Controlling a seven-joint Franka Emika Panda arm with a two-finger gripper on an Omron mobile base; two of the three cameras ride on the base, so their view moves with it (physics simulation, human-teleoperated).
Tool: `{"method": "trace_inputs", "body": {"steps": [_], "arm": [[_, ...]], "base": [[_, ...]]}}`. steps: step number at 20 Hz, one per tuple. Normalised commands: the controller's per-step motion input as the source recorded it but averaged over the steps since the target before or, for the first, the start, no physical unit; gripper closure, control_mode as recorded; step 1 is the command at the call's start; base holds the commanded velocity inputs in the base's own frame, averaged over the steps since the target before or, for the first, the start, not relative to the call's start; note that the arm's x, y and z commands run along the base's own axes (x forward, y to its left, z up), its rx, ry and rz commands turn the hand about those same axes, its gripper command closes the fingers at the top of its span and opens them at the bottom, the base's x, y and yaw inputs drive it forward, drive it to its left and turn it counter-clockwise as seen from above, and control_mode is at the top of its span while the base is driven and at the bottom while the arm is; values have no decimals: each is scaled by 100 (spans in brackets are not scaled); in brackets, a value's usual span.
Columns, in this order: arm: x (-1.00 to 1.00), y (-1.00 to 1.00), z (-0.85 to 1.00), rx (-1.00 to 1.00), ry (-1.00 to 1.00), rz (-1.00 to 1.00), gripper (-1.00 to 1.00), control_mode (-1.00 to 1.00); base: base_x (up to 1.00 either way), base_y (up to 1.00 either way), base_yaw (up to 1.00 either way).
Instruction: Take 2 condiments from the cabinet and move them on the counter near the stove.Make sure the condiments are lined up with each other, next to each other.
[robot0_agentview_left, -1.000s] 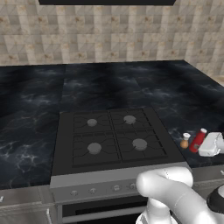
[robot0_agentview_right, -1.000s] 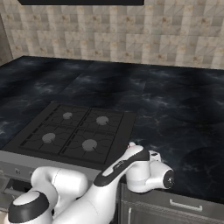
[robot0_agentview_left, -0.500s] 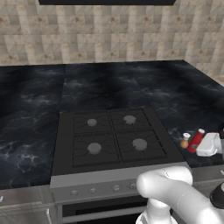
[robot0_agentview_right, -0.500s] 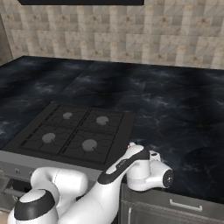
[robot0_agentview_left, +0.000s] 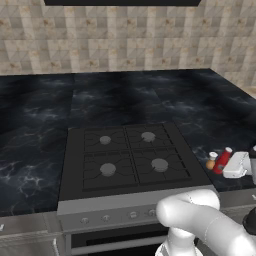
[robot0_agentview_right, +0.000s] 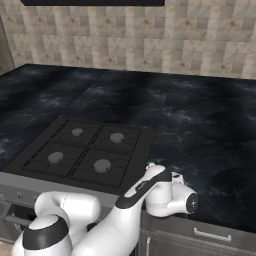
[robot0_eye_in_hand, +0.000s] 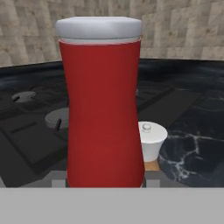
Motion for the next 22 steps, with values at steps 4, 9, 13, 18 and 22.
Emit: {"method": "trace_inputs", "body": {"steps": [4,9,13,18,22], "arm": [[7,-1,-3,0,0,0,100,-100],[9,-1,-4,0,0,0,100,-100],[9,-3,-9,0,0,0,100,-100],[7,-5,-9,0,0,0,100,-100],[7,-6,-8,0,0,0,100,-100]], "base": [[0,0,0],[0,0,0],[0,0,0],[0,0,0],[0,0,0]]}}
